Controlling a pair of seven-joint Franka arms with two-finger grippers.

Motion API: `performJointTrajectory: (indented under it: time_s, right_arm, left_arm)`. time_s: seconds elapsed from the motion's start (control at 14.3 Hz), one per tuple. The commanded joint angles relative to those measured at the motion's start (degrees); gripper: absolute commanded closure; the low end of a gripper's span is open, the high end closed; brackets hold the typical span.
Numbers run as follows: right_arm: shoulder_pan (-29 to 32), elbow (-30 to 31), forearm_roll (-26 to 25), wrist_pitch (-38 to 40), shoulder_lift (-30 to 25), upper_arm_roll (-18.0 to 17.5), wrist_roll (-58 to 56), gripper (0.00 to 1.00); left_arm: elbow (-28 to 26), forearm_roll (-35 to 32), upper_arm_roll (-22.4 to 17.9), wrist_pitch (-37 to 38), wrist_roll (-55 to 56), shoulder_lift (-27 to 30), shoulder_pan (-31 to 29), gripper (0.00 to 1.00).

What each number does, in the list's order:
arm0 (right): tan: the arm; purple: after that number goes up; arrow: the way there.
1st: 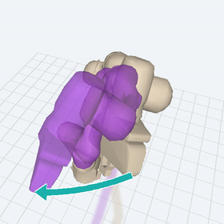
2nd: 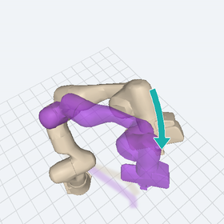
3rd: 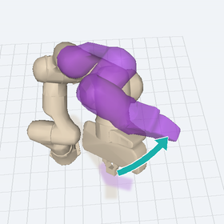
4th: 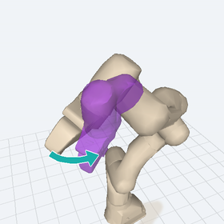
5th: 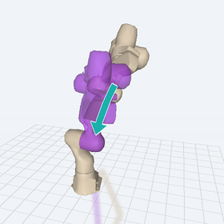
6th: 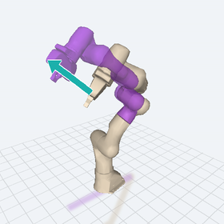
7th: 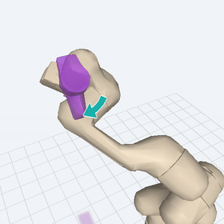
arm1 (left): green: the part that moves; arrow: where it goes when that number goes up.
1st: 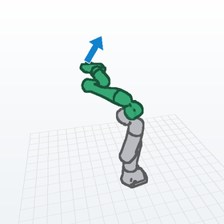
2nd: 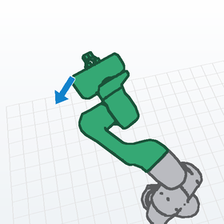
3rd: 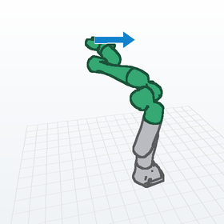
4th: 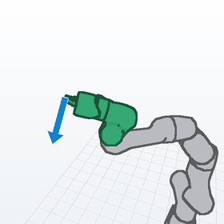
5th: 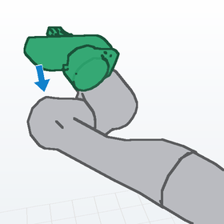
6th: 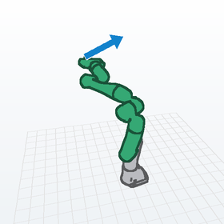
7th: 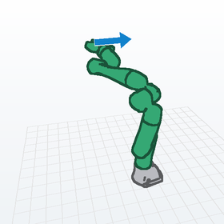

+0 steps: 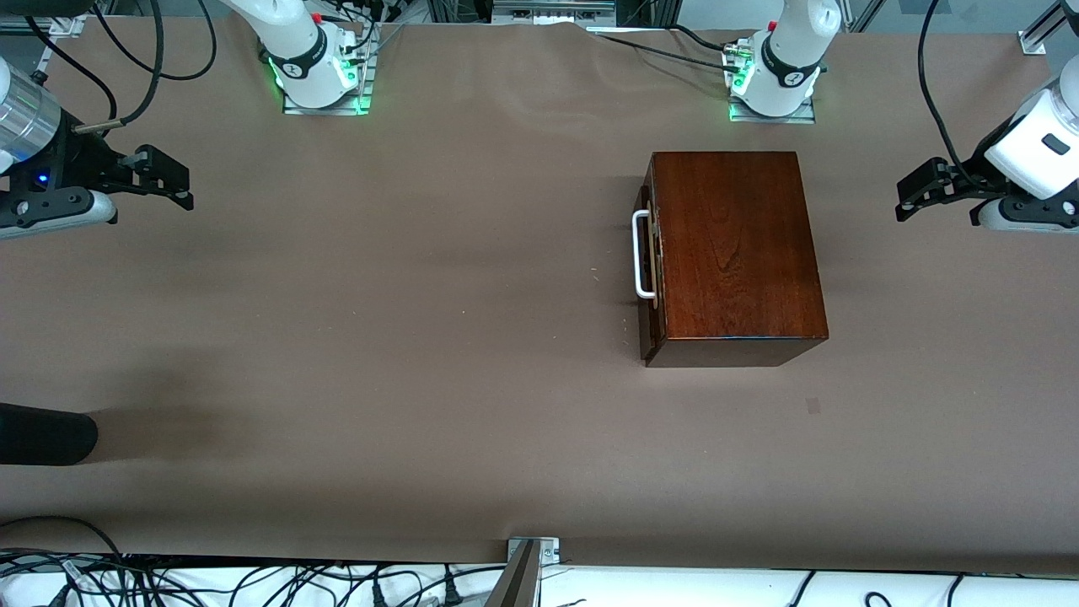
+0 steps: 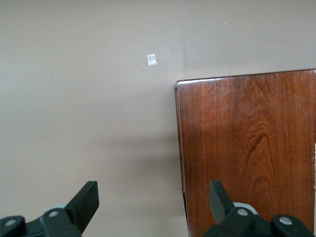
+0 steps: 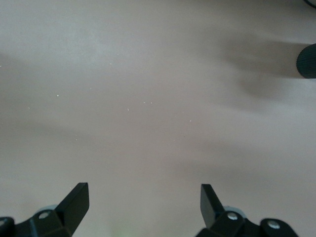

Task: Open drawer, take yellow block, close drawer
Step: 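Move the left gripper over the box toward the drawer handle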

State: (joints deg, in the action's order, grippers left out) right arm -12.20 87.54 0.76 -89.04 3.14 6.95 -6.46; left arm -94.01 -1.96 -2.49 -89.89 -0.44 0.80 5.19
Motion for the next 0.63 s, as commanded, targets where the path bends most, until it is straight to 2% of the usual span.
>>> performJointTrajectory:
  time_s: [0.0, 0.42, 0.56]
  right_arm:
    - [0.42, -0.7, 1.0, 0.18, 0.03, -0.27, 0.57, 0.0]
    - [0.51, -0.7, 0.91, 0.09, 0.03, -0.18, 0.57, 0.0]
    - [0.43, -0.7, 0.91, 0.09, 0.03, -0.27, 0.57, 0.0]
  left_arm:
    - [1.11, 0.91, 1.17, 1.82, 0.7, -0.89, 0.17, 0.0]
    - [3.13, 1.08, 2.93, 3.49, 0.09, -3.26, 0.26, 0.0]
    - [3.13, 1.17, 6.95, 3.4, 0.7, -3.88, 0.26, 0.0]
